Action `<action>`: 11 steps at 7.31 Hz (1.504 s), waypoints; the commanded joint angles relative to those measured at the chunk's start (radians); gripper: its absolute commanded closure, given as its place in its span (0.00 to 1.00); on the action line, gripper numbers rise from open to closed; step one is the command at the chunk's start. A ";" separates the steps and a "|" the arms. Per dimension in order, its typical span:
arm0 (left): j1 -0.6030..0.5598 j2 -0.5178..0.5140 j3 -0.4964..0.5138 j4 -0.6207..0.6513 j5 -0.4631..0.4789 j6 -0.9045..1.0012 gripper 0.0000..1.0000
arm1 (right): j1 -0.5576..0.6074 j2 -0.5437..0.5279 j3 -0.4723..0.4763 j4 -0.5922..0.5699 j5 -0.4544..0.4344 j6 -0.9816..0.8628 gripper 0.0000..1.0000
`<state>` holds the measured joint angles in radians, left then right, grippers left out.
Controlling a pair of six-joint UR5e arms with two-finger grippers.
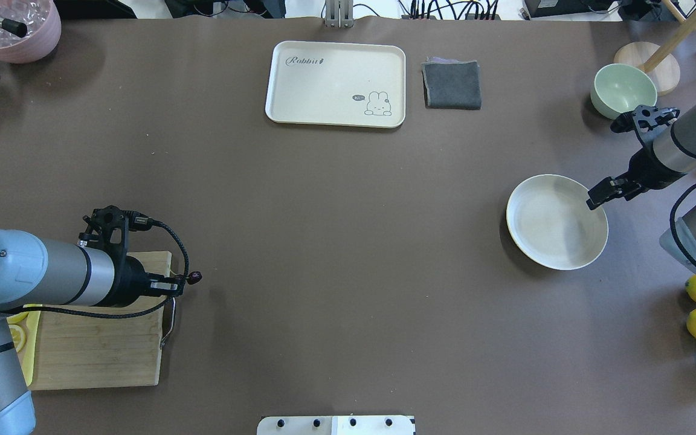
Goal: Place red cherry on plate
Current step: 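Lift the cherries with the left gripper while the right gripper slides the plate closer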
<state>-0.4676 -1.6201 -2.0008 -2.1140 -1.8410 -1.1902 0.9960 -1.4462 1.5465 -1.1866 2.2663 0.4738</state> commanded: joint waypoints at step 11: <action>0.009 -0.376 -0.004 0.336 0.002 -0.181 0.80 | -0.225 0.211 0.153 0.010 0.107 0.577 1.00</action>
<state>-0.4618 -1.9095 -2.0146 -1.8629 -1.8397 -1.3427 0.8506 -1.2933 1.6587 -1.1776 2.4147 0.8839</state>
